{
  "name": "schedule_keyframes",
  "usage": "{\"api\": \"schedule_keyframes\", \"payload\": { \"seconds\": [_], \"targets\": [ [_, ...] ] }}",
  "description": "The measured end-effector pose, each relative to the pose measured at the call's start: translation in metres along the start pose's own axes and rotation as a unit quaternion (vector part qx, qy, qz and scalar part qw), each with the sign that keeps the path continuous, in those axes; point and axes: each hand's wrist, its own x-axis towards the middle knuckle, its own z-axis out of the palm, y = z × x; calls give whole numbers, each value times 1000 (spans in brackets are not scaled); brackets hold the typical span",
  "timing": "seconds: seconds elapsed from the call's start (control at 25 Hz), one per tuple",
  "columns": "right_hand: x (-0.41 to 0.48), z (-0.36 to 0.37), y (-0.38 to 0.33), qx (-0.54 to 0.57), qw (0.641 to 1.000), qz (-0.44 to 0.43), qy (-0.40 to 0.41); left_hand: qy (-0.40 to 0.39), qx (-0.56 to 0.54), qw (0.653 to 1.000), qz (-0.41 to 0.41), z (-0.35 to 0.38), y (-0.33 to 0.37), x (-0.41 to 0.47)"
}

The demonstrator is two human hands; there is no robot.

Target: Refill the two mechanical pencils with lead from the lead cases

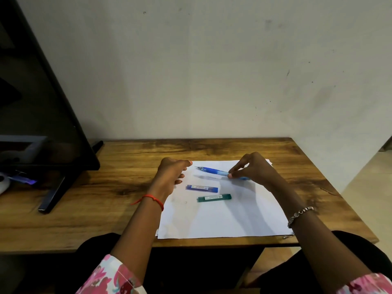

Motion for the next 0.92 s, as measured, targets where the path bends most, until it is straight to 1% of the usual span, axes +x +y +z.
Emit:
{"api": "schedule_keyframes", "payload": {
  "seconds": [0.24,0.52,0.72,0.92],
  "targets": [
    [5,11,3,-89,996,4,-5,4,11,1000,-25,1,-1,3],
    [5,12,-2,-118,993,-4,-3,1,16,1000,-26,2,0,1],
    [7,14,0,-117,993,-15,-15,1,23,999,-25,2,-1,3],
    [8,11,-1,-75,997,-19,-8,7,31,999,-20,4,-2,4]
  ]
}}
